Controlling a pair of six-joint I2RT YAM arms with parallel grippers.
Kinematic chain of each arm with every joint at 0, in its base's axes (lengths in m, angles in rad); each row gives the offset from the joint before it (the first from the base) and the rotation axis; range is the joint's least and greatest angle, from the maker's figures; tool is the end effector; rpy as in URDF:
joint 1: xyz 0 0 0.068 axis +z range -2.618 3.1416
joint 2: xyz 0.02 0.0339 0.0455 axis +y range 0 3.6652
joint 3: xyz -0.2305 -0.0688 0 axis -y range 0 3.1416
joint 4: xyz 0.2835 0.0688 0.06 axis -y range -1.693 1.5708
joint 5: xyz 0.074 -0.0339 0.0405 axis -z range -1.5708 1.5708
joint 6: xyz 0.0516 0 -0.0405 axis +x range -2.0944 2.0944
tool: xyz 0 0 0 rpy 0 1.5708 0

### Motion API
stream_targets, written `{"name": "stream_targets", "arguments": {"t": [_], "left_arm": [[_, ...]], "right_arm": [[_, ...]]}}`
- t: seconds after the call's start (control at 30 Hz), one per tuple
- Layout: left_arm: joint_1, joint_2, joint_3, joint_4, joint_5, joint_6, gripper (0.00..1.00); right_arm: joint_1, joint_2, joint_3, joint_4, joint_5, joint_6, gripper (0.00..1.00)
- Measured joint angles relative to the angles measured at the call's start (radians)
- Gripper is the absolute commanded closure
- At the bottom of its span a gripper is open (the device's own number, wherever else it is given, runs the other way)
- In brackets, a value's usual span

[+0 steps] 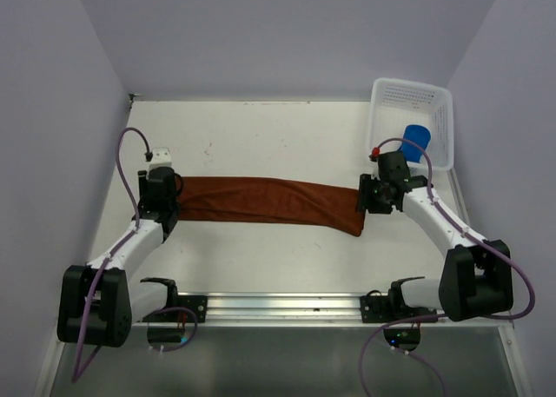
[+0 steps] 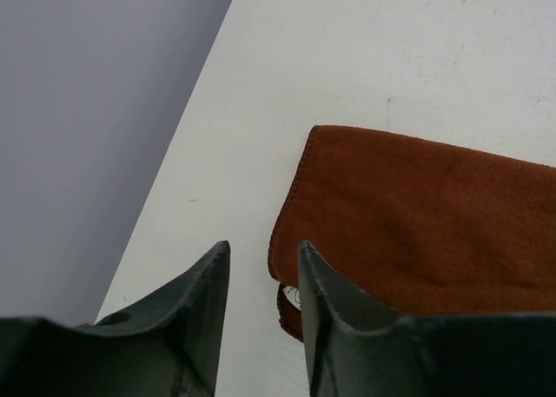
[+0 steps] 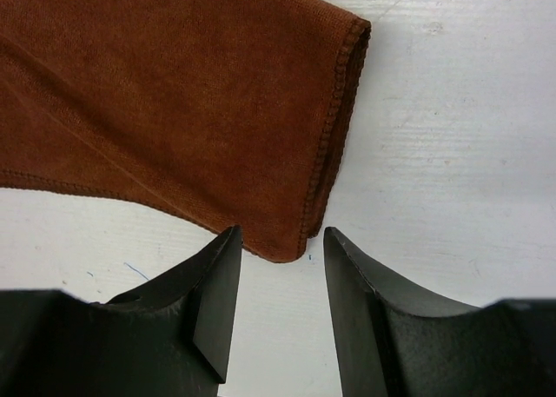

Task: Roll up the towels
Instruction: Fold the towel

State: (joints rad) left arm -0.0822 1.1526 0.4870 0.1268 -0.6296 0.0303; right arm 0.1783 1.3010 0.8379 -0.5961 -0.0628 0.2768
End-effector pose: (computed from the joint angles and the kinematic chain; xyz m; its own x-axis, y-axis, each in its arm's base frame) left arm 0.2873 0.0068 0.1369 -0.5244 0.0678 -0.8488 -0.4216 0.8454 0.3280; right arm 0.2951 0.0565 0.1533 -0.8821 0.1182 -0.4560 0.0352 0.9818 0.1864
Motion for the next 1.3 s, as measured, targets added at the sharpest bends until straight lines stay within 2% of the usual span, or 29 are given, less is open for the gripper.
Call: {"name": "stream_targets", "arguments": {"t": [0.1,0.33,0.57,0.97,1.2,1.3], "left_arm": [[-0.002,-0.023,-0.007,0.000,-0.018,0.000,0.52],[0.013,0.013,0.024,-0.045,-0.012,-0.037,0.52],[0.151,0.147,0.155,-0.109,0.119,-0.169,0.53],[0.245,0.267,0.194,-0.148,0.280,-0.242,0.53],[0.262,0.333,0.216,-0.169,0.305,-0.257,0.54],[0.265,0.370,0.240,-0.178,0.305,-0.258,0.54]], "right_arm": [[0.000,0.013,0.000,0.012,0.000,0.009,0.53],[-0.012,0.022,0.000,0.044,0.024,0.051,0.51],[-0.060,0.042,0.000,0.104,0.045,0.103,0.48],[-0.062,0.178,-0.005,0.171,0.045,0.132,0.48],[-0.062,0.227,-0.023,0.202,0.045,0.135,0.55],[-0.062,0.244,-0.026,0.219,0.043,0.137,0.64]]}}
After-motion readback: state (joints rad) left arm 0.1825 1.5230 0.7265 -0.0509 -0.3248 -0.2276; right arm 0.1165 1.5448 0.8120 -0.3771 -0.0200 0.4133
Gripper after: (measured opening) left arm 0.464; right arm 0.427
